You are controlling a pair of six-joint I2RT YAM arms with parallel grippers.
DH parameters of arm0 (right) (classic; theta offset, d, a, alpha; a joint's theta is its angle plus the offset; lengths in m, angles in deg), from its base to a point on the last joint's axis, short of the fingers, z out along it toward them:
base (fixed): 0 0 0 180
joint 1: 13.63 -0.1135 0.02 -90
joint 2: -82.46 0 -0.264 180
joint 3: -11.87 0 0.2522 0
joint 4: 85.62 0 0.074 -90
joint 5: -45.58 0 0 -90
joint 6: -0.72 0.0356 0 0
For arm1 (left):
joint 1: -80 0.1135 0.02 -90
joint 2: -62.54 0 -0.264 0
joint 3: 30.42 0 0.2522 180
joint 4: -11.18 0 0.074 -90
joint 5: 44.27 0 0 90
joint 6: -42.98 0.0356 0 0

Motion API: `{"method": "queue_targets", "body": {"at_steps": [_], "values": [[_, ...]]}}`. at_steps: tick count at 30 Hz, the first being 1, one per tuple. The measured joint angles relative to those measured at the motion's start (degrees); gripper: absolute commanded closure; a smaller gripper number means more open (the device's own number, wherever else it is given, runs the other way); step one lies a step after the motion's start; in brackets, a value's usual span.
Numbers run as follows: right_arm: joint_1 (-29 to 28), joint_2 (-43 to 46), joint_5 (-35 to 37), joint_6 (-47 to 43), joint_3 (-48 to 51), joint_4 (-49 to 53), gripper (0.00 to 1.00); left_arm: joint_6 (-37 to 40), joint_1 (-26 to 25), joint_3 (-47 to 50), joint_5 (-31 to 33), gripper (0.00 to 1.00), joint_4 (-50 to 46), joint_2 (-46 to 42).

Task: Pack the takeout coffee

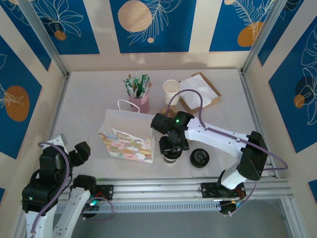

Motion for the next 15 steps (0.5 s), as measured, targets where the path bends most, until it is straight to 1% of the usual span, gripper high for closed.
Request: {"method": "queue_targets", "body": {"at_steps": [15], "values": [[-0.33,-0.68,-0.46,-0.02,-0.74,-0.04,0.28,0.00,0.00,0.04,0.00,0.20,0.00,0.00]]}}
